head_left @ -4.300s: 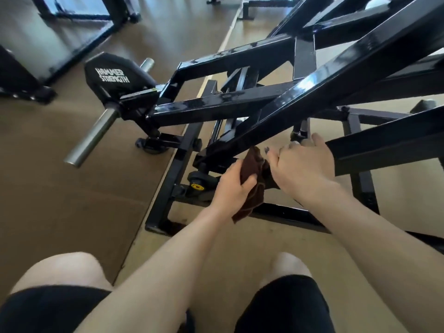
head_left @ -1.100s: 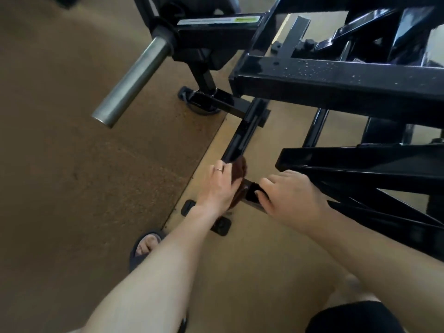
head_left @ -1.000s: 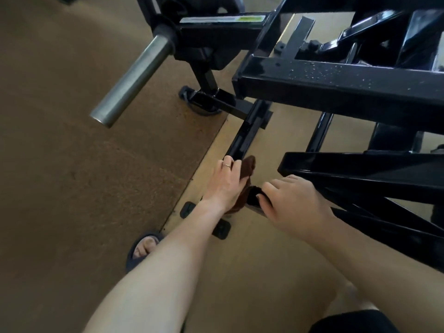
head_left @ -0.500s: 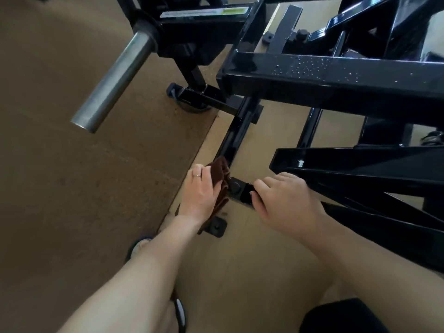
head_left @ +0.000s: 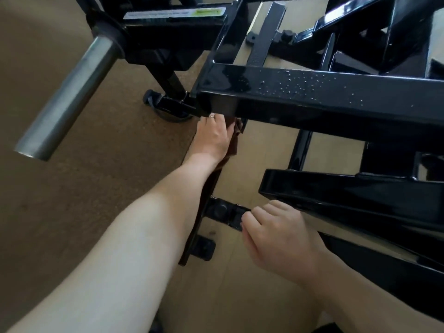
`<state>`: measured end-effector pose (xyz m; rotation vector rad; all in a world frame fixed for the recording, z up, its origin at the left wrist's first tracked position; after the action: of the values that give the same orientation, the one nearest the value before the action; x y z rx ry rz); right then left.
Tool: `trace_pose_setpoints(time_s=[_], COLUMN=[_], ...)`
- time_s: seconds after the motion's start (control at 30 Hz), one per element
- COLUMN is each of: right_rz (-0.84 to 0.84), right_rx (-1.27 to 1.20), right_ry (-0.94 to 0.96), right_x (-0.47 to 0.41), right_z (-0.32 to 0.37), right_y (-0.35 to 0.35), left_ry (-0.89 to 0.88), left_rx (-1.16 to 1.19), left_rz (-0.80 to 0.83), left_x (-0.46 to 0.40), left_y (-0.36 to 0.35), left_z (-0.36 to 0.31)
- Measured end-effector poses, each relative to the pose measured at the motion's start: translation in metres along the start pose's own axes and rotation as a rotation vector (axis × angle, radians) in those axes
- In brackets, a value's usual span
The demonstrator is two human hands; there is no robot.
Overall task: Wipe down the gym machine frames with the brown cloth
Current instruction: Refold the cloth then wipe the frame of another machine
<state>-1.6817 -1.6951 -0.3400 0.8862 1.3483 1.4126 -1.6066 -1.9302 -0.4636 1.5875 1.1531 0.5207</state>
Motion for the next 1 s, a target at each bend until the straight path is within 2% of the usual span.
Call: trace_pose_setpoints(time_s=[0.17,0.47,0.57,0.73,1.0], right_rz=[-0.008,-0.037,-0.048,-0.043,-0.010], right_rx=[0.011,0.018,0.052,0.090,0.017], right_ry=[-0.011,-0.063,-0.058,-0.044,-0.022], right_x=[0.000,-0.005,-0.003,-0.004,-0.002], right_z=[-0.001,0.007,0.008,0.008,0.006], right_y=[0.002,0.013,0.014,0.012,0.008], left_ry=[0.053,0.283,0.334,0.282,0.199], left_rx=[0.041,0.081,0.080,0.082,0.015], left_rz=[0.039,0.054,0.066,0.053,0.070], left_x=[0.031,0.247,0.278,0.241,0.068], left_y=[0.012,0.073,0.081,0.077,0.025], left_z=[0.001,0.007,0.005,0.004,0.003])
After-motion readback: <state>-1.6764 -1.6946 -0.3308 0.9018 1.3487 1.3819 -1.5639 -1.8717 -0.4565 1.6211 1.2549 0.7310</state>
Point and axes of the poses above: each hand's wrist, its own x-axis away from the middle knuckle, its own y-axis out of the back of the hand, z = x × y, the point moved 4 cm from there along -x, towards the middle knuckle, and after that the axes turned 7 degrees about -y, right-handed, at the moved point
